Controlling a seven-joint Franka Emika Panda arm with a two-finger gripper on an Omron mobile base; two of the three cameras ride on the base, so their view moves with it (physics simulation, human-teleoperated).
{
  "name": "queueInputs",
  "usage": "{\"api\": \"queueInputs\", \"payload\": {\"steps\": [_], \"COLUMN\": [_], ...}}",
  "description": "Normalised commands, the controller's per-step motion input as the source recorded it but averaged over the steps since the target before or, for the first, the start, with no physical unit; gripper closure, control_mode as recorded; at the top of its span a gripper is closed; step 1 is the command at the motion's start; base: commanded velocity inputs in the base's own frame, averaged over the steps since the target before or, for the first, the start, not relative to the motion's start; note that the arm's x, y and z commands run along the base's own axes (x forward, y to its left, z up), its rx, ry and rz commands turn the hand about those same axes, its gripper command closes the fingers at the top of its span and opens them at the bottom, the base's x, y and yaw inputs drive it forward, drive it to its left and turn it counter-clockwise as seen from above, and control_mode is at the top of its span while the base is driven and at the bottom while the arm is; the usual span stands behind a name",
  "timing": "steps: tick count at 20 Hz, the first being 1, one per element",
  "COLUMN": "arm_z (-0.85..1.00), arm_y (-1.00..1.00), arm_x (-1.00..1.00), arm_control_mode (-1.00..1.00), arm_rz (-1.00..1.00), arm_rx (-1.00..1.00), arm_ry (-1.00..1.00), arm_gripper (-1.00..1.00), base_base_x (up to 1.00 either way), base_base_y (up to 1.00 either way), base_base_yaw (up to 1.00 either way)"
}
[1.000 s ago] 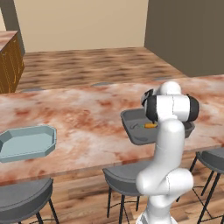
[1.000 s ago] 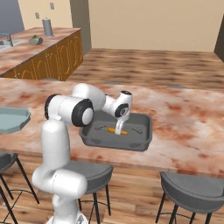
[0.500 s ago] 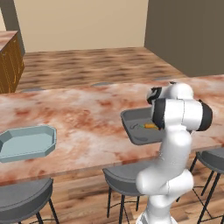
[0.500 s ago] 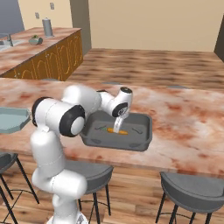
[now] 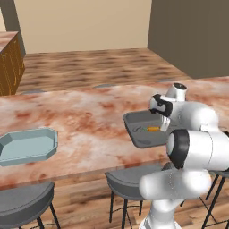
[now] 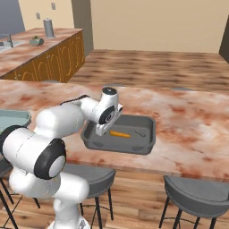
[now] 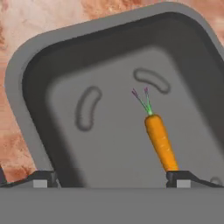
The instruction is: Place the cold items (lime and carrot) from the fridge in one tupperware on the dining counter. Place the warm items (hot dog and kebab skewer) in the stove area in another tupperware.
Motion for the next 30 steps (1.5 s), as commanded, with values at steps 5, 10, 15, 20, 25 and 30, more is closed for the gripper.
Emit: {"api": "queueInputs", "payload": {"steps": [5,10,15,20,25,30], "arm_z": [0.29,0.4,0.63,0.55,0.35,0.31], "arm_y": [0.57,0.21,0.0,0.0,0.13,0.33], "arm_x": [-0.75,-0.76,-0.77,-0.79,-0.89,-0.69], "arm_control_mode": [-1.0,-1.0,-1.0,-1.0,-1.0,-1.0], "arm_rz": [-0.57,-0.61,-0.57,-0.42,-0.25,-0.08], "arm_rx": [0.0,0.04,0.14,0.22,0.28,0.12], "arm_ry": [-0.1,-0.17,-0.14,0.0,0.0,-0.02], "arm_gripper": [-1.0,-1.0,-1.0,-1.0,-1.0,-1.0], "base_base_x": [0.0,0.0,0.0,0.0,0.0,0.0], "base_base_y": [0.0,0.0,0.0,0.0,0.0,0.0], "base_base_yaw": [0.0,0.0,0.0,0.0,0.0,0.0]}}
